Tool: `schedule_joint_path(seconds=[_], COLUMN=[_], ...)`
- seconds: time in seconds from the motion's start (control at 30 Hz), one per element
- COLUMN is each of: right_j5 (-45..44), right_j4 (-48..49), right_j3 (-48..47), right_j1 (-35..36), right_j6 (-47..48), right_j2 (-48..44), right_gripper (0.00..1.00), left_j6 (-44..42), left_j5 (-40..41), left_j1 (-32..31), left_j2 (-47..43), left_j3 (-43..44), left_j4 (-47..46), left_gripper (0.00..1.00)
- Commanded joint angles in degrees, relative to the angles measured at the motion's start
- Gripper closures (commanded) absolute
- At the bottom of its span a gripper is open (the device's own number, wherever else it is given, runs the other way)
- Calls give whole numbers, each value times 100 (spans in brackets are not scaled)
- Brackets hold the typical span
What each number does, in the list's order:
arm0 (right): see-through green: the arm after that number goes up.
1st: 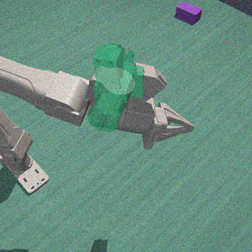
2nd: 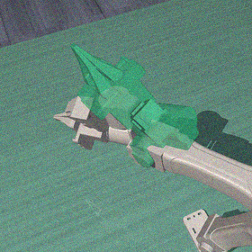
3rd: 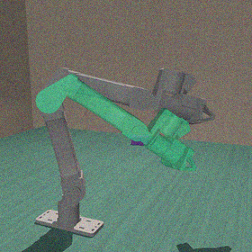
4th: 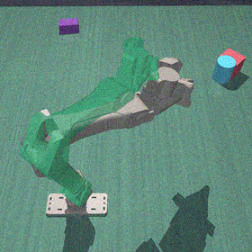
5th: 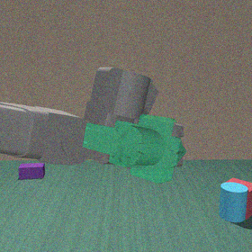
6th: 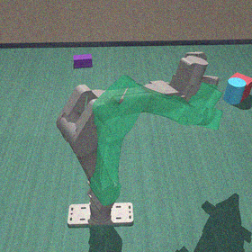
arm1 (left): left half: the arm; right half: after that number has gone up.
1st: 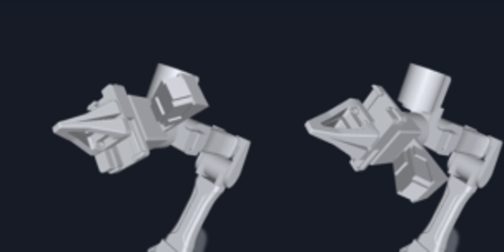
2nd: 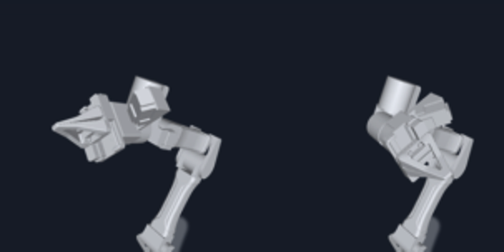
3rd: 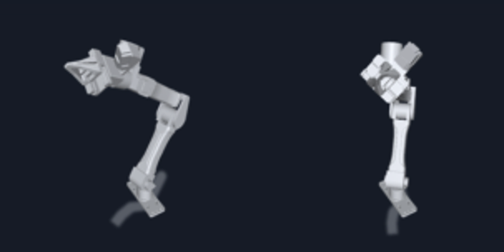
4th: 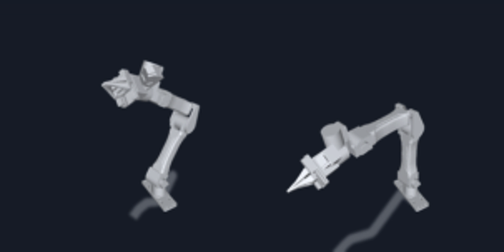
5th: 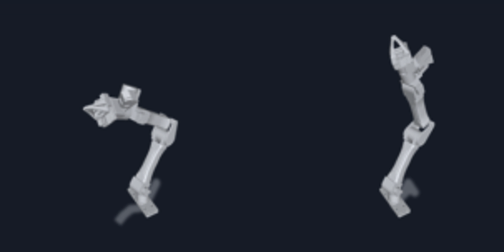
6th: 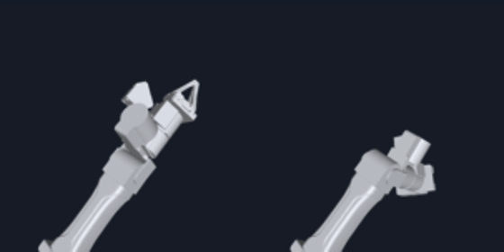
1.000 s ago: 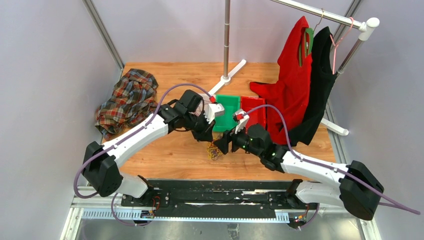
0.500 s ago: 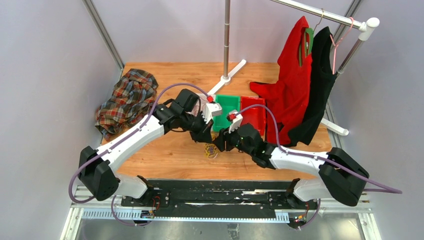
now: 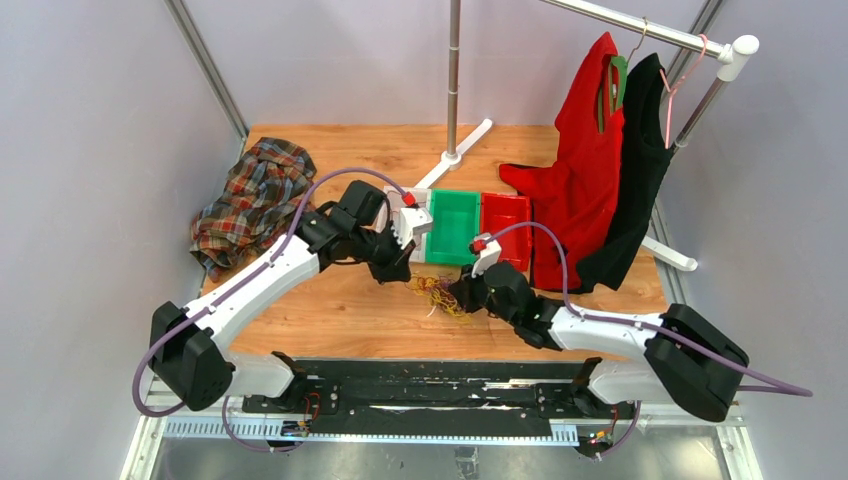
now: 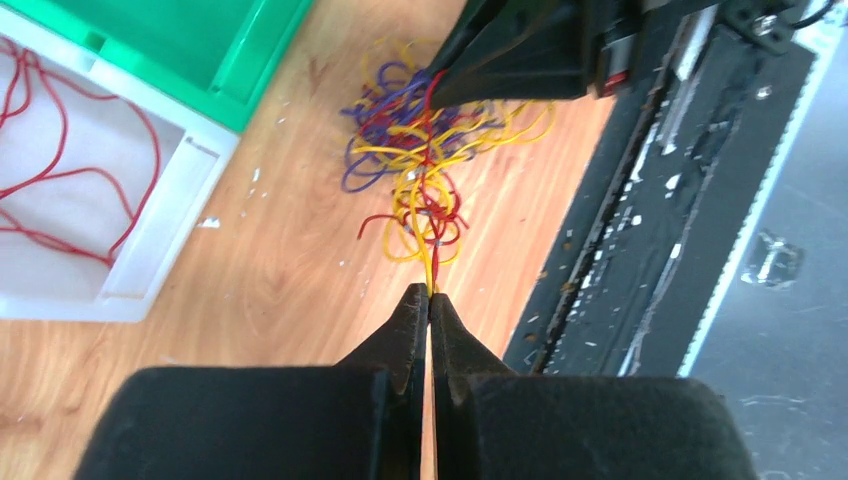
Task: Untangle the cables
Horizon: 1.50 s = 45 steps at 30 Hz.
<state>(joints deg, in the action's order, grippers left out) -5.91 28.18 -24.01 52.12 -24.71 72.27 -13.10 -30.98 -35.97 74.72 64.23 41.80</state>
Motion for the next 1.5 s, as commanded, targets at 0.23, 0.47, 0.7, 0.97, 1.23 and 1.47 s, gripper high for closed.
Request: schedule_joint_path(seconds=[0.23,0.47,0.7,0.97,1.23,1.47], right_j5=[-606,77,899,987,917,942], right_j4=[-998,-961,-911,-865,-799,-757], right_j3=[392,44,-582,-823,-774,-666], right_j1=[0,0,39,62,66,60], right_j6=[-121,-91,-148,-167,-247,-372], right_j2=[-766,-1107,-938,-798,-615,-595], right_gripper=[98,99,100,99,99,99], left_j6=[-713,-353,235,416,293,553], left_j5=[1177,459,-263,-466,-660,-35], left_j1=[107,107,88,-193,-411,-464], left_j2=[-318,-363,-41,342,256,218], left_j3=[-12,-123,98,-8,-263,-433], left_j4=[9,233,-128,-427,-550,-965], left_gripper=[83,21,23,44,65,93])
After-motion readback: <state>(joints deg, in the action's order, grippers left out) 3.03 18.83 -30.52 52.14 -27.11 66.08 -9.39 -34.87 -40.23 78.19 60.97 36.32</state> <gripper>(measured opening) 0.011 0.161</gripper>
